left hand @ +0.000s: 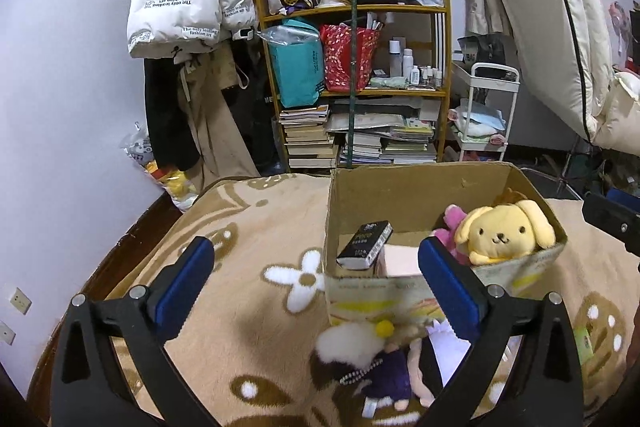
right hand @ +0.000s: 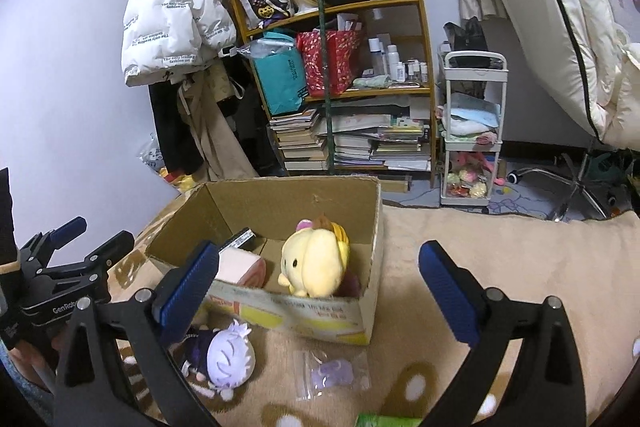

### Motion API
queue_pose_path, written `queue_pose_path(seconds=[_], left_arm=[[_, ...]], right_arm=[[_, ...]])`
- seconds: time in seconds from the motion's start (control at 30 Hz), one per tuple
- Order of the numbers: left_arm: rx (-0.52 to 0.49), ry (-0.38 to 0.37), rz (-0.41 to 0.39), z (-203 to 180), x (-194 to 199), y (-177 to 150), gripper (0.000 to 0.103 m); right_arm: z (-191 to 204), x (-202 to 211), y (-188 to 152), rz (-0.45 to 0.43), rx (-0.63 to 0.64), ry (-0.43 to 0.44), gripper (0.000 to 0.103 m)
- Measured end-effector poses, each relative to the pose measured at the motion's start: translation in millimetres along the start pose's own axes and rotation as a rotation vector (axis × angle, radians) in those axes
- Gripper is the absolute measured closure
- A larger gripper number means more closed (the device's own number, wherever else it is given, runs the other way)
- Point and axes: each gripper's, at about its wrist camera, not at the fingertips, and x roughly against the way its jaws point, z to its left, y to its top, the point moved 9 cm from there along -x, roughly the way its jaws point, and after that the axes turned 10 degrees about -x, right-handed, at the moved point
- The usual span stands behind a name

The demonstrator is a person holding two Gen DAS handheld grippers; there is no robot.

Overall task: Organize soft objects
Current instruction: 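Move both tools back toward the remaining toys on the rug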

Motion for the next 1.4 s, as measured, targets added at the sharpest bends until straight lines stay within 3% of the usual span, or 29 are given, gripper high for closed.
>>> queue_pose_path(seconds=[0.37, 0.77, 0.97, 1.23, 1.4], left_arm=[[-0.041, 0.019, 0.079, -0.2, 18.9, -29.1, 0.002], [-0.055, 0.024, 0.094, 3.7, 36.4, -40.0, 0.002], [-0.033, 0.035, 0.152, 10.6, 27.4, -47.9, 0.002], [0.01, -0.058, 0.222, 7.3, 2.9, -51.4, 0.002], [-0.008, -0.07, 0.261, 4.2, -17.2, -51.5, 0.002]], right_arm=[[-13.9, 31.4, -18.0, 0.049, -0.034, -0.067, 0.0], [-28.6, 47.6, -46.2, 0.123, -0.075, -0.118, 0.0], [-35.9, 40.8, -57.1, 0.173, -0.082, -0.162, 0.0], [-57.6, 22.1, -67.7, 0.245, -0.119, -0.237, 0.0], [-68.1, 7.9, -75.8, 0.293, -0.142, -0.255, 0.0]])
